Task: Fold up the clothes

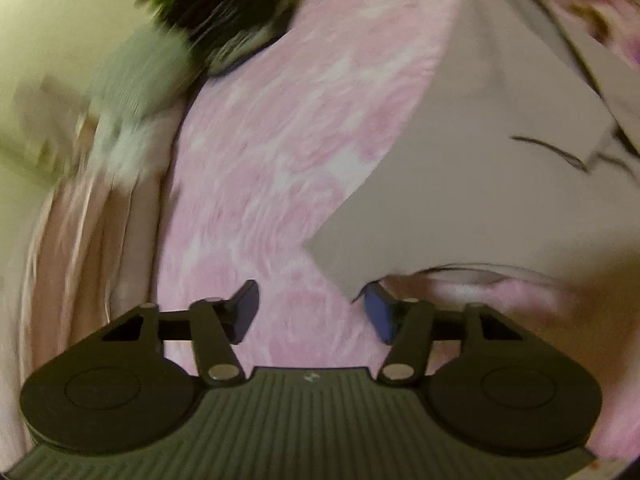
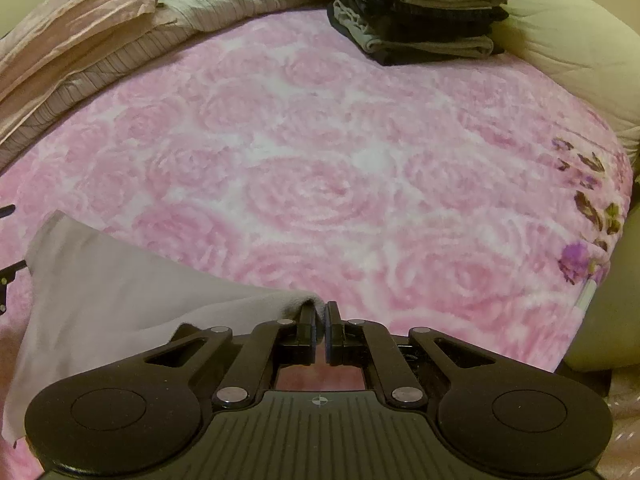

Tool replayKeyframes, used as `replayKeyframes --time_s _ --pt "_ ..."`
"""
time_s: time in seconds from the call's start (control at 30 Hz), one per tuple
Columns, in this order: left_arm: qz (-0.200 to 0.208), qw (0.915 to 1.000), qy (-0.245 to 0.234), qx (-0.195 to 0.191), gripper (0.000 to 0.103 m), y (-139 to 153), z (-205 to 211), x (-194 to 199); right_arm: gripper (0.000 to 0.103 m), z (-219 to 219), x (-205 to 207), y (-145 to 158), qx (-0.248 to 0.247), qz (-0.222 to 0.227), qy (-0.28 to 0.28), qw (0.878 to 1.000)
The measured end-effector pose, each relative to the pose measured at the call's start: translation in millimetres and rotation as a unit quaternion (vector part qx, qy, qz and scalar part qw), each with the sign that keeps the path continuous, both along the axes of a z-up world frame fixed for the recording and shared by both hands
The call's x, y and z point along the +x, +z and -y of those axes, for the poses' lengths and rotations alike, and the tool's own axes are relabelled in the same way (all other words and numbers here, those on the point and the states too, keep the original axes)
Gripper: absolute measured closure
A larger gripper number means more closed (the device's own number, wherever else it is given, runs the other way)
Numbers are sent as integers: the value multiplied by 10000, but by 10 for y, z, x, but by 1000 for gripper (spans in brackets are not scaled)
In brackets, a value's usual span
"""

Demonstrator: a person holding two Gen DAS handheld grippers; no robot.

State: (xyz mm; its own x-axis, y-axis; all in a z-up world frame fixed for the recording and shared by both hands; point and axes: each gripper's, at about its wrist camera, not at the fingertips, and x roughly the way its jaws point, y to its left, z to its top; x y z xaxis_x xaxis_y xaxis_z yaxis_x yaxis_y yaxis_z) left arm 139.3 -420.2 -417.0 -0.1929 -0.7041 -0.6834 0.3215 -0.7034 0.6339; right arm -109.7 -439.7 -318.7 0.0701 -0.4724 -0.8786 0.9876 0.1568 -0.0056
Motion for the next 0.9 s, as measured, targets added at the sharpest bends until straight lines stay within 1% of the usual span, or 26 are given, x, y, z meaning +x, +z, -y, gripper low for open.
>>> replayKeyframes --time_s 0.07,0.1,0.13,0.17,0.2,0.27,0.3,0.33,0.37,0.4,0.47,0.5,0.53,0.57,0.6,0.63,0.67,0.7,0.73,0.8,0.83,0.87,0.9 --pt "369 9979 -496 -189 67 -113 -64 -36 103 -3 -7 -3 14 15 -33 10000" --pt "523 9963 -639 -222 79 -167 -83 -48 103 -2 -3 0 12 13 -33 10000" --pt "592 9957 -690 -187 95 -197 -73 -51 103 -7 5 12 1 4 -19 10000" --pt "640 9952 -719 -160 99 -217 -76 -53 103 7 4 6 -3 0 5 10000" --pt "637 9948 -761 -232 101 -218 -102 -50 103 3 12 27 -17 -1 28 10000" --pt "475 9956 -746 -321 101 -163 -150 -58 103 0 30 75 -64 9 83 9999" --pt "372 9967 -658 -289 101 -122 -147 -66 103 -12 43 117 -109 21 125 9999" --pt "144 9987 -448 -186 101 -25 -153 -69 103 -22 56 180 -183 55 185 9996" --pt "-168 9997 -174 -26 101 96 -142 -52 103 -32 73 240 -262 99 245 9993" --pt "-503 9986 166 89 101 222 -132 -36 103 -44 89 301 -351 147 315 9988" --pt "-1118 9896 879 231 101 503 -189 34 103 -60 133 453 -557 299 546 9965" --pt "-1393 9823 1227 263 101 640 -249 84 103 -70 155 522 -643 387 680 9949" --pt "-1684 9718 1629 276 102 789 -331 145 103 -87 183 601 -728 487 855 9925" --pt "-2020 9563 2096 270 102 962 -457 219 103 -109 211 685 -828 584 1080 9890" --pt "-2232 9443 2404 243 102 1084 -561 260 103 -141 232 765 -925 680 1310 9847" --pt "-2460 9291 2756 178 102 1234 -711 307 103 -181 250 853 -1023 783 1588 9789" --pt "-2685 9101 3156 75 102 1404 -909 346 103 -227 258 942 -1118 885 1860 9722" --pt "-2831 8964 3412 -13 102 1536 -1056 347 103 -284 259 1026 -1195 999 2117 9648" --pt "-3005 8768 3751 -158 102 1703 -1284 344 103 -334 242 1121 -1250 1140 2405 9558" --pt "-3197 8466 4235 -411 102 1967 -1635 283 103 -451 189 1300 -1337 1408 2928 9363" --pt "-3295 8301 4465 -545 102 2100 -1830 237 103 -511 149 1401 -1364 1534 3199 9250" --pt "-3403 8116 4696 -704 102 2248 -2036 179 103 -582 113 1487 -1391 1645 3448 9136" --pt "-3487 7962 4873 -843 102 2369 -2198 108 103 -648 78 1572 -1407 1746 3673 9027"
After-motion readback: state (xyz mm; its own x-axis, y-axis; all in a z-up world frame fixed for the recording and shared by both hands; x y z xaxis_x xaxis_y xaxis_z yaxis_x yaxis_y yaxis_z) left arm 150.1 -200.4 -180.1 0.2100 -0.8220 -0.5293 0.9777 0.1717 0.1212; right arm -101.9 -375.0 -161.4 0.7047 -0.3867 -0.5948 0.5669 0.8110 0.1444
